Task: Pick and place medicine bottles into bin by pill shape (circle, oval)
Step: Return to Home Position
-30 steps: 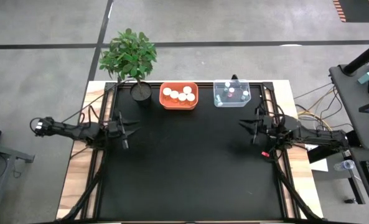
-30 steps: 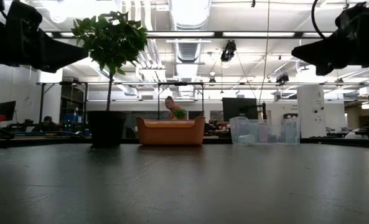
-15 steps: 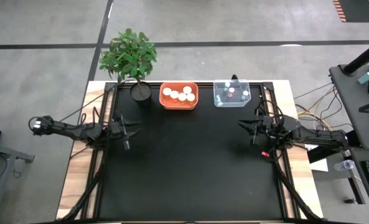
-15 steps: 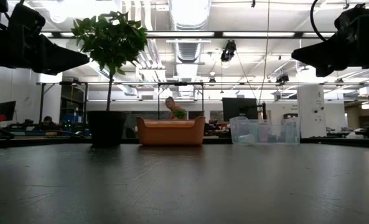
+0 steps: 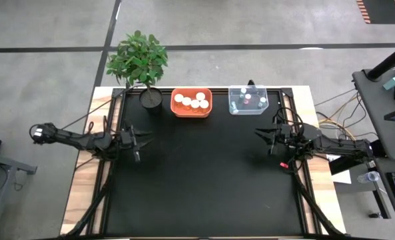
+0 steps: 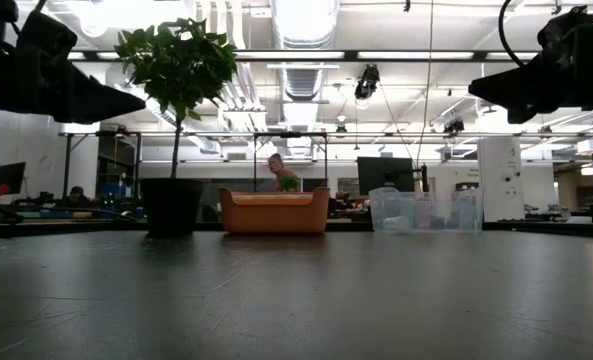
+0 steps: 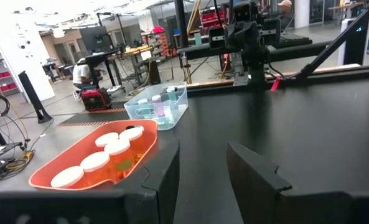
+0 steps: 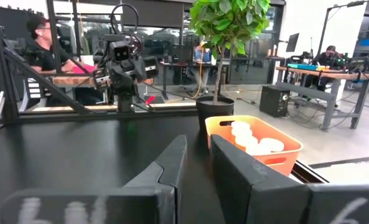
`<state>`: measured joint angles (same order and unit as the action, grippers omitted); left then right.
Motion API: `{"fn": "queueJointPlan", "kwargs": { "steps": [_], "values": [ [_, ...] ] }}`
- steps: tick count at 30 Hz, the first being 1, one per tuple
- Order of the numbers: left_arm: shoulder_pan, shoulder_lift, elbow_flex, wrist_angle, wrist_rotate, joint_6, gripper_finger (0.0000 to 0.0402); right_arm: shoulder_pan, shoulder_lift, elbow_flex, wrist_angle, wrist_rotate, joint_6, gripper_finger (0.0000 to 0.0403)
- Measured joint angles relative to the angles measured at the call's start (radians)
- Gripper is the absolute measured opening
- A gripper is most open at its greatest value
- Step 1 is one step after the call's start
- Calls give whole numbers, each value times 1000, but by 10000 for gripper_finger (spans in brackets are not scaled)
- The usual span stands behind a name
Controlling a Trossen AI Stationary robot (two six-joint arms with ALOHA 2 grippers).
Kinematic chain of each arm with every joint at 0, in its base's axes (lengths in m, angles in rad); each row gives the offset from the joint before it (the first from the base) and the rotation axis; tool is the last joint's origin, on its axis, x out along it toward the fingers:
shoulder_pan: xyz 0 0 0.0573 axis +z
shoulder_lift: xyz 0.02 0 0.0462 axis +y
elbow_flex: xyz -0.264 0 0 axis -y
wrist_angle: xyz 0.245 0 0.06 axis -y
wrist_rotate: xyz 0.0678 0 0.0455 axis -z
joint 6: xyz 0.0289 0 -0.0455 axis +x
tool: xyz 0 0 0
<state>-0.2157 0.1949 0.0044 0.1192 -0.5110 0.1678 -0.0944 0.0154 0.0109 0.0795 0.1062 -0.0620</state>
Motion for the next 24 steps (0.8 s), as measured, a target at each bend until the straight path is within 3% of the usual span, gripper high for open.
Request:
{"fn": "queueJointPlan", "kwargs": {
  "steps": [24],
  "values": [
    [0, 52, 0, 0, 0, 0, 115, 0, 0, 0, 0, 0, 0, 63]
  ]
}}
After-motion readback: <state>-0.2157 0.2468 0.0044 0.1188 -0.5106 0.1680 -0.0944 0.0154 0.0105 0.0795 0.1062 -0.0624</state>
